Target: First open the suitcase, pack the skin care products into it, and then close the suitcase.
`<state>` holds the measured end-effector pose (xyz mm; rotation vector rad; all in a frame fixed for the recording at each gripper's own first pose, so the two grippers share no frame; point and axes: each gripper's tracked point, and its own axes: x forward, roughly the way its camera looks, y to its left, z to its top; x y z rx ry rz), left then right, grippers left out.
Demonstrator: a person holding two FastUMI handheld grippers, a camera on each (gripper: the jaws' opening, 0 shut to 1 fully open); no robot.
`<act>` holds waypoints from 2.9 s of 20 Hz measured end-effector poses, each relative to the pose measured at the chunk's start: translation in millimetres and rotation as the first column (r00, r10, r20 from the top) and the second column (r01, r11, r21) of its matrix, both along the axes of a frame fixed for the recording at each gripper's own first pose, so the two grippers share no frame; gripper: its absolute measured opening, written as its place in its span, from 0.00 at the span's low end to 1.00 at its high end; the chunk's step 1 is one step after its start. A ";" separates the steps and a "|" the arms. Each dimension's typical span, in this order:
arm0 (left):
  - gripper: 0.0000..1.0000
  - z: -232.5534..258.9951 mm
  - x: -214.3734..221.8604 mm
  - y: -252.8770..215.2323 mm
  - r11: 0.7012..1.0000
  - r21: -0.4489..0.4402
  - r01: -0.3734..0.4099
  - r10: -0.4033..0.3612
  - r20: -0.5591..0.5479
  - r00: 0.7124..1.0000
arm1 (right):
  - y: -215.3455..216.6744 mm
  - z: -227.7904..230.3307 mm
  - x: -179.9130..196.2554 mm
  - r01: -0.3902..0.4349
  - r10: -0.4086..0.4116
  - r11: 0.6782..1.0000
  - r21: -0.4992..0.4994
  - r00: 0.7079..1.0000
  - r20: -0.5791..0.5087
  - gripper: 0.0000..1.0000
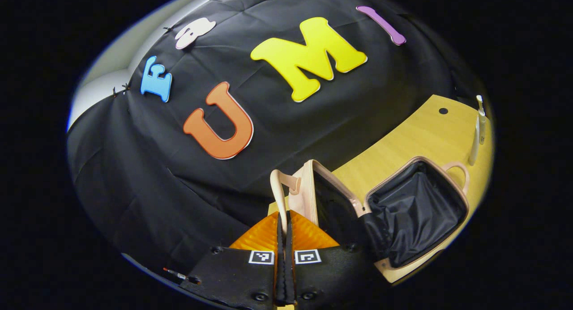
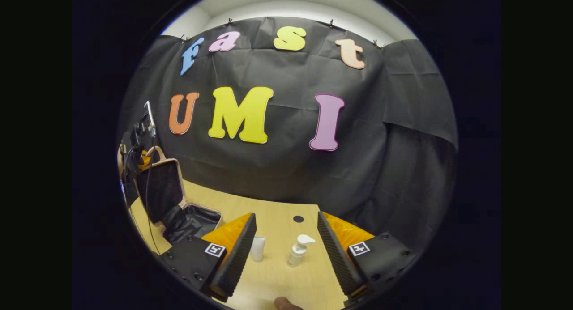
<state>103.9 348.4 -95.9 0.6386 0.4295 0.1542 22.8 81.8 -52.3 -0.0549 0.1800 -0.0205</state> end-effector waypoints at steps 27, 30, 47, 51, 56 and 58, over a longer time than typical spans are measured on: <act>0.04 -261.2 -20.1 161.1 0.893 -0.424 -0.152 -0.003 -0.341 0.940 | 31.0 -34.3 -12.6 0.119 -0.125 0.992 -0.049 0.982 -0.141 0.81; 0.22 -257.8 -16.4 173.5 0.894 -0.418 -0.163 0.028 -0.312 0.950 | 30.7 -40.8 -19.1 0.104 -0.112 0.993 -0.063 0.982 -0.149 0.81; 0.98 -158.8 -90.4 -91.0 0.841 -0.538 0.055 -0.198 -0.211 0.957 | -29.7 -72.3 -16.6 -0.074 0.073 0.997 -0.002 0.984 -0.161 0.81; 0.97 -149.4 -91.8 -214.9 0.766 -0.626 0.148 -0.327 -0.181 0.928 | -53.3 -78.2 -9.3 -0.096 0.094 0.995 -0.004 0.981 -0.171 0.81; 0.98 -147.0 -85.8 -337.9 0.682 -0.695 0.228 -0.435 -0.136 0.890 | -83.2 -87.0 -5.2 -0.107 0.105 0.994 -0.002 0.976 -0.189 0.81; 0.98 -147.6 -80.0 -375.5 0.653 -0.713 0.256 -0.477 -0.125 0.870 | -91.8 -89.7 -3.6 -0.109 0.106 0.994 -0.008 0.975 -0.195 0.81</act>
